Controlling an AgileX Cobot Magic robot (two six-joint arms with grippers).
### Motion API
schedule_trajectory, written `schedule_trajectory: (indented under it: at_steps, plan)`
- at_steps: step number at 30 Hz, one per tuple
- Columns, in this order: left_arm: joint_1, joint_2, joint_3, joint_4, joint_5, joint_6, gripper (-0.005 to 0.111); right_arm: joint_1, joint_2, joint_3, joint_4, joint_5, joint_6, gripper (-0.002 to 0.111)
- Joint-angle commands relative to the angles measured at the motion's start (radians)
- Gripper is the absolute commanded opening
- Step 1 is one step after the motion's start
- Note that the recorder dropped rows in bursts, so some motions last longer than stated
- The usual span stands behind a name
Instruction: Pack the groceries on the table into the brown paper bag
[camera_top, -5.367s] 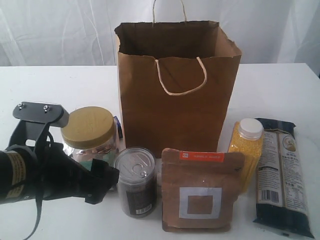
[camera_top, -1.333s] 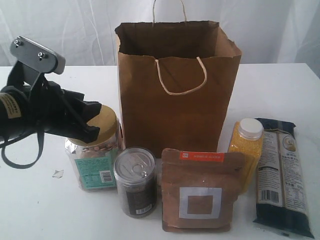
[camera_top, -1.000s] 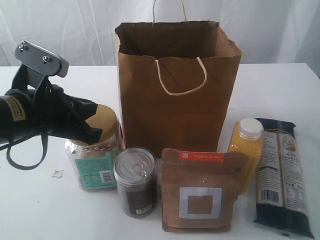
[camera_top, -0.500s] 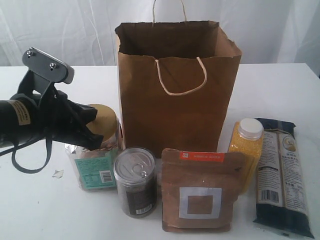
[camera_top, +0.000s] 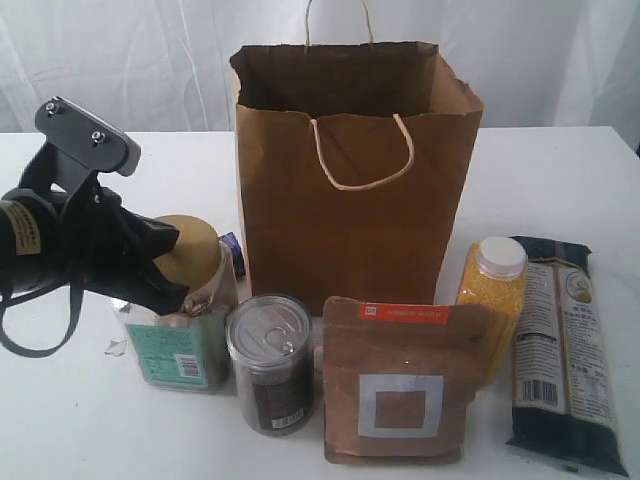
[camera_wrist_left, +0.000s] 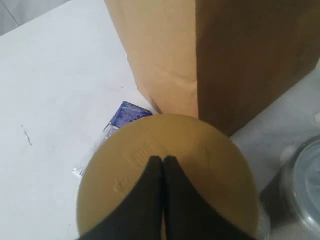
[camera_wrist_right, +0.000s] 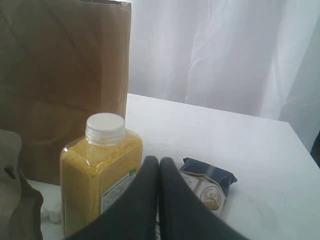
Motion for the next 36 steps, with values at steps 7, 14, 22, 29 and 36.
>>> schedule_trajectory:
  at_steps: [7,14,22,29,36]
  plan:
    - [0.019,-0.059,0.006,0.056,0.219,-0.001,0.000,-0.006,-0.005,0.001,0.000,-0.010,-0.005,0.000]
    - [0.072,-0.126,0.006,0.089,0.205,-0.010,0.000,-0.006,-0.005,0.001,0.000,-0.010,-0.005,0.000]
    - [0.081,-0.278,0.006,0.090,0.279,-0.050,0.000,-0.006,-0.005,0.001,0.000,-0.010,-0.005,0.000]
    - [0.078,-0.492,0.006,0.042,0.484,-0.091,0.025,-0.006,-0.005,0.001,0.000,-0.010,-0.005,0.000]
    - [0.078,-0.649,0.153,-0.172,0.518,-0.091,0.063,-0.006,-0.005,0.001,0.000,-0.010,-0.005,0.000]
